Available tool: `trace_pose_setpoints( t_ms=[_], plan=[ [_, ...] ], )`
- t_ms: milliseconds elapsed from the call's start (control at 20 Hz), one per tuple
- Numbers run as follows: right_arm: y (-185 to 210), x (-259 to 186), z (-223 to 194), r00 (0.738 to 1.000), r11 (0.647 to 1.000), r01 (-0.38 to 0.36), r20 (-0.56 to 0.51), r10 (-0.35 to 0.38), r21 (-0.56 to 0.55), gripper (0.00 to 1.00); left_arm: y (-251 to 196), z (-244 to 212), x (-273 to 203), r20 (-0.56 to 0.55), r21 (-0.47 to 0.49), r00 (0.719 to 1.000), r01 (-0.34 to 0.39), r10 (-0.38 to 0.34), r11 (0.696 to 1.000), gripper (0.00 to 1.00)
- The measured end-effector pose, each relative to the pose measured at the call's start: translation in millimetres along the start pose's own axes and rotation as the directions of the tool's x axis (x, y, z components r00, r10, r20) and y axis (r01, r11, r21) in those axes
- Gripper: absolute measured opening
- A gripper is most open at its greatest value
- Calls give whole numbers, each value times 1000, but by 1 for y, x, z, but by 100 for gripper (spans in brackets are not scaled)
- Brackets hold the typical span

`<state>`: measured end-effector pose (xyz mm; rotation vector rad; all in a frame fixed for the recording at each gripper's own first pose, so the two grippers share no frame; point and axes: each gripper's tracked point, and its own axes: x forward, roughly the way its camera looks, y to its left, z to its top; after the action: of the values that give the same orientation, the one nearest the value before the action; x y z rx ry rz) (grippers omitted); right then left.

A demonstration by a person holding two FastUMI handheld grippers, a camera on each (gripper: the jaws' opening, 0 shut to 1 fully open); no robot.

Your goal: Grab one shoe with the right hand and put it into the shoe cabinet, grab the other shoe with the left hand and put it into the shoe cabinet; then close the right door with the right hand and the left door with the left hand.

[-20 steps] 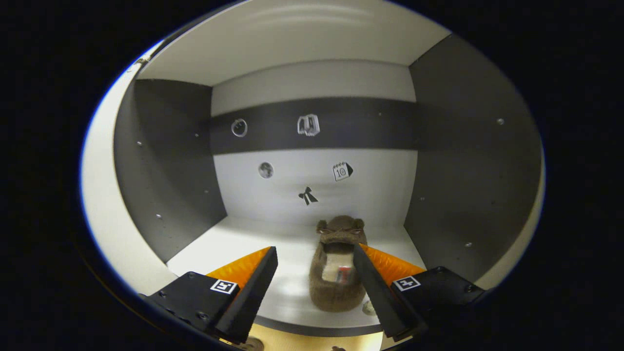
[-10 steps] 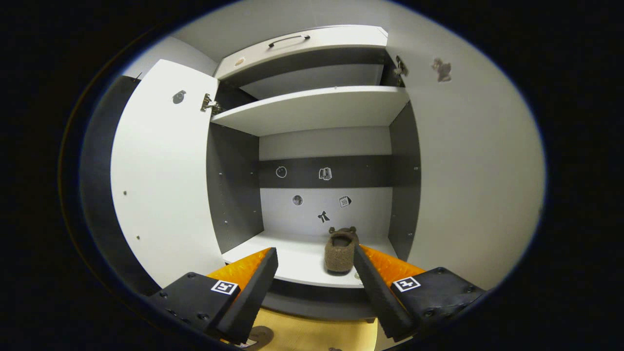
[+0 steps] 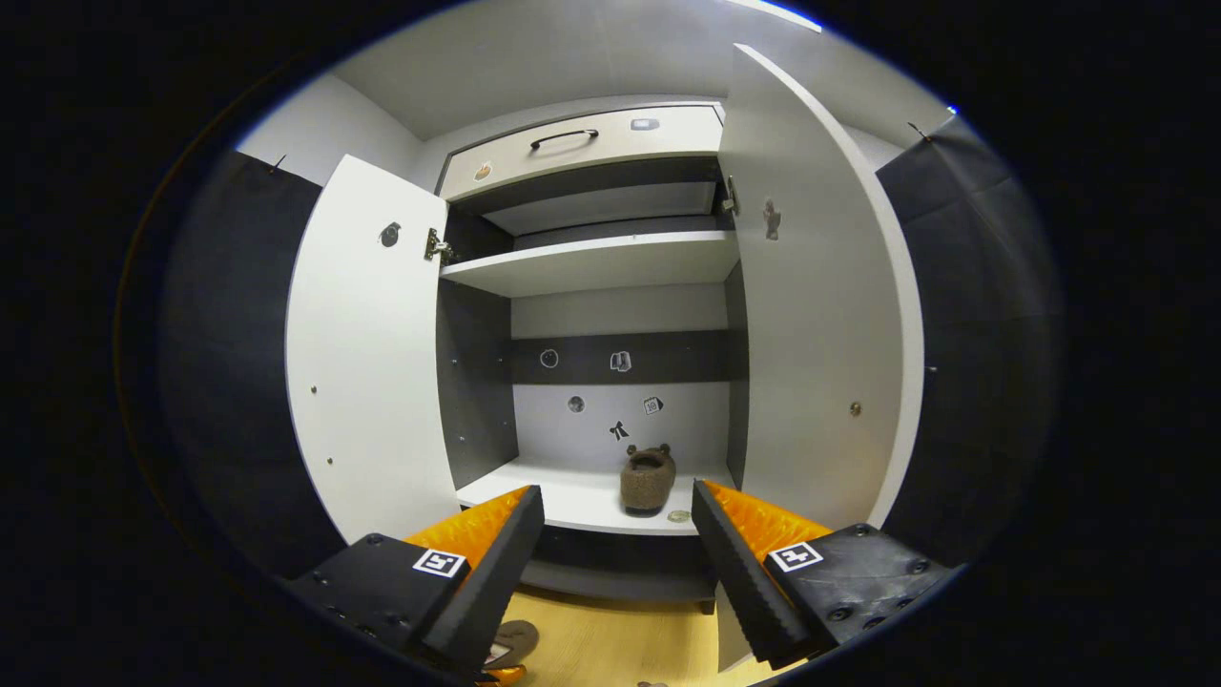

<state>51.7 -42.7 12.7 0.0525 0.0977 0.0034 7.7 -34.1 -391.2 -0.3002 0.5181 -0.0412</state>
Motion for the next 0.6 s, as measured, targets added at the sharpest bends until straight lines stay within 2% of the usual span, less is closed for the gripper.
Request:
trace_pose_setpoints(
  t_ms=[200, 300, 350, 400, 450, 600],
  plan=[
    [-5, -6, -12, 999, 1000, 4, -32, -5, -17, 99, 40, 20, -17, 72, 24, 994, -85, 83, 996, 90],
    [-1, -2, -20, 999, 1000, -5, -52, 5, -2, 99, 63, 17, -17, 59, 32, 991, -123, 121, 992, 91],
    [0, -1, -24, 998, 1000, -9, -66, 9, 3, 99, 75, 14, -13, 51, 30, 988, -147, 145, 989, 87],
    [2, 0, -29, 997, 1000, -13, -78, 13, 0, 99, 87, 11, -8, 49, 28, 984, -171, 170, 985, 93],
    [2, 1, -31, 996, 1000, -15, -88, 14, -11, 99, 97, 8, -2, 45, 23, 980, -195, 194, 981, 93],
    [1, 4, -37, 994, 999, -12, -107, 6, -51, 99, 106, -6, 17, 5, 26, 979, -202, 202, 979, 87]
  ],
)
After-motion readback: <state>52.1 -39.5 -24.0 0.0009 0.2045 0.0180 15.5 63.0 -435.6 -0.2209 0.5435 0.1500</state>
